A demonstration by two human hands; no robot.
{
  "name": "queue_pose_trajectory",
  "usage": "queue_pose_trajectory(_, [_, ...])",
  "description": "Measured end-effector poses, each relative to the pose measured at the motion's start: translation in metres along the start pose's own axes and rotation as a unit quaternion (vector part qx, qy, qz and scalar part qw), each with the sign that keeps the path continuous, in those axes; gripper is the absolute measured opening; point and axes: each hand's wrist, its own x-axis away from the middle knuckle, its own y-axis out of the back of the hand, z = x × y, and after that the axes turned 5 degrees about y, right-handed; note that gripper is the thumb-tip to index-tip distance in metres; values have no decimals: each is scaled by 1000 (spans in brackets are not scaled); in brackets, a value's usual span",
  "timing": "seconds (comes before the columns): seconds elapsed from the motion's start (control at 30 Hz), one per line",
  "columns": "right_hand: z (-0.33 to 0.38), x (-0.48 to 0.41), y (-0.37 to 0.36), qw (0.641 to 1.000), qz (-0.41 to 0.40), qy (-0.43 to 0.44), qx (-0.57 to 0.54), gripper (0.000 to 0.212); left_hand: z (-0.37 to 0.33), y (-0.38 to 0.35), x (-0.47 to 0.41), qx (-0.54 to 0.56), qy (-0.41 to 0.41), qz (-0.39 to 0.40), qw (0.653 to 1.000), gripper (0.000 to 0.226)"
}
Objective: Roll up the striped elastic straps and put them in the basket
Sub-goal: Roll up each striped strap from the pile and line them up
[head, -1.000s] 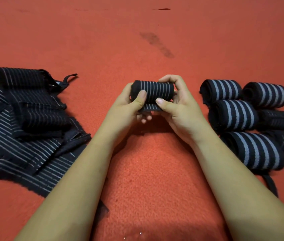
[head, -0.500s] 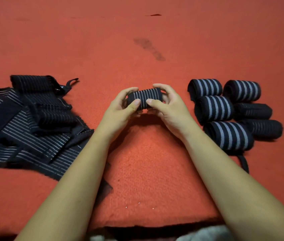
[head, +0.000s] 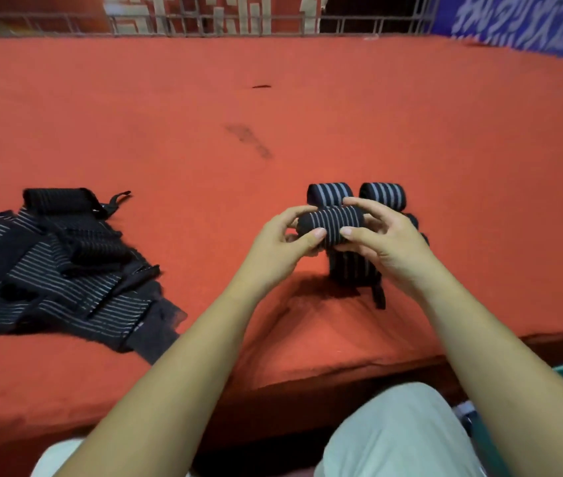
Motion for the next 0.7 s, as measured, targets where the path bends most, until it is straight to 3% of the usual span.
queue_pose_trajectory(0.13, [4,30,53,998,-57,-19,22,42,1,-49,-3,-110,-34,55,992,51])
queue_pose_trajectory(0.3, [-12,56,97,987,-125,-55,84,42,7,-89,-5,-301,-90,39,948,52])
queue_pose_trajectory(0.47, [-34,61,114,969,-168,-90,158,29,19,-120,-16,-479,-178,38,859,52])
queue_pose_trajectory(0.63, [-50,56,118,930,-152,-84,323,19,33,-132,-22,-533,-210,26,819,57])
queue_pose_trajectory(0.7, [-51,53,120,904,-141,-78,396,31,32,-134,-22,-539,-201,37,817,57])
